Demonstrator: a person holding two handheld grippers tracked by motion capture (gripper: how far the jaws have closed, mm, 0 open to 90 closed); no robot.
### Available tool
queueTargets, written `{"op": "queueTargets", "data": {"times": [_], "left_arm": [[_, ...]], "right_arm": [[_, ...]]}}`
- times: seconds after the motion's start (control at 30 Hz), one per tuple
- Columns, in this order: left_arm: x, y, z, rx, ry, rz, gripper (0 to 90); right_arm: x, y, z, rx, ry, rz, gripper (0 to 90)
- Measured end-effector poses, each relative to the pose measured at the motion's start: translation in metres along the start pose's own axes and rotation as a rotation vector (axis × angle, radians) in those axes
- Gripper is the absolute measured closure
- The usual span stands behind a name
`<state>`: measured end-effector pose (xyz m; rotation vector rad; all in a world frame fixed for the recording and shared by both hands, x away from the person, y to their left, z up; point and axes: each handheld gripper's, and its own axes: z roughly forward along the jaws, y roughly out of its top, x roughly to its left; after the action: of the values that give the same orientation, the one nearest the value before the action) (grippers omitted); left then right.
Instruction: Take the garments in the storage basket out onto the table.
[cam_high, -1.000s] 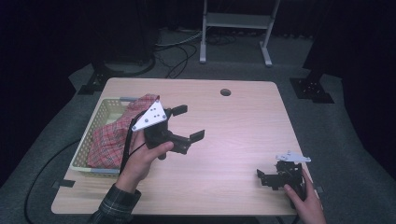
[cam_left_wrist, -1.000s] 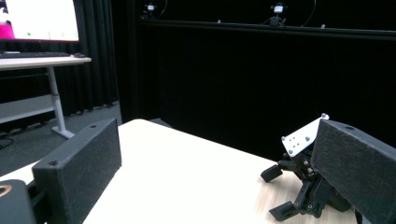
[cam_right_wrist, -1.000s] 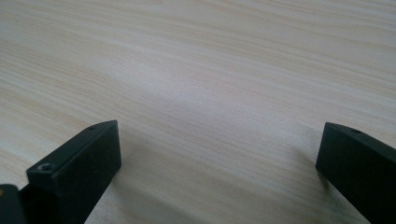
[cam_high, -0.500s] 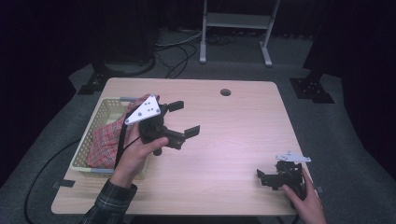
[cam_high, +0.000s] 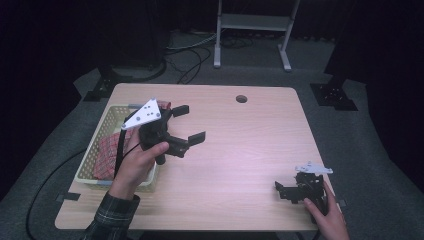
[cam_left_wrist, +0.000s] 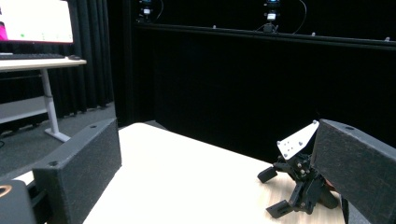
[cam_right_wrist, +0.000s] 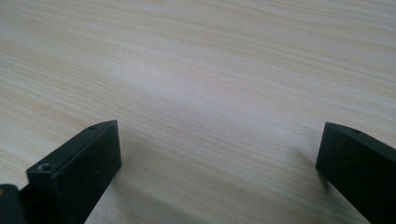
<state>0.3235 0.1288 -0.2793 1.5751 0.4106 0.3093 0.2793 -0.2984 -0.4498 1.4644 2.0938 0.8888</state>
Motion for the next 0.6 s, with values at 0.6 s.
{"op": "queueTargets", "data": {"times": [0.6], "left_arm": [[0.01, 0.001, -0.016, 0.015, 0.028, 0.003, 1.5]], "right_arm": [[0.0, 0.0, 0.0, 0.0, 0.0, 0.0, 0.0]]}}
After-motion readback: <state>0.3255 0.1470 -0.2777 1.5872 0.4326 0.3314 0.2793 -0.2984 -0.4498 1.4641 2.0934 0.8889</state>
